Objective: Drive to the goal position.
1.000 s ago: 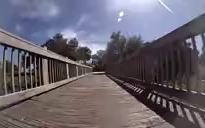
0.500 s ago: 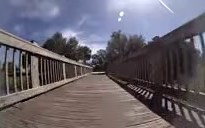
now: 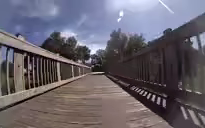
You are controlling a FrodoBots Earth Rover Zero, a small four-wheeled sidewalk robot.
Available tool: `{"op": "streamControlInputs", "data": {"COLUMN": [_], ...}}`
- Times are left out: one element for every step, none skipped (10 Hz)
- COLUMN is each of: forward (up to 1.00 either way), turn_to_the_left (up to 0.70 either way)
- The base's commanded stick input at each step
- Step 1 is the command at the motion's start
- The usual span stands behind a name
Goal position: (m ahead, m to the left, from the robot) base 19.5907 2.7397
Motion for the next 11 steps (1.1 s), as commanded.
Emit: {"op": "streamControlInputs", "data": {"forward": [0.83,0.84,0.84,0.84,0.84,0.84,0.84,0.84,0.84,0.84,0.84], "turn_to_the_left": [0.00,0.00,0.00,0.00,0.00,0.00,0.00,0.00,0.28,0.10,0.00]}}
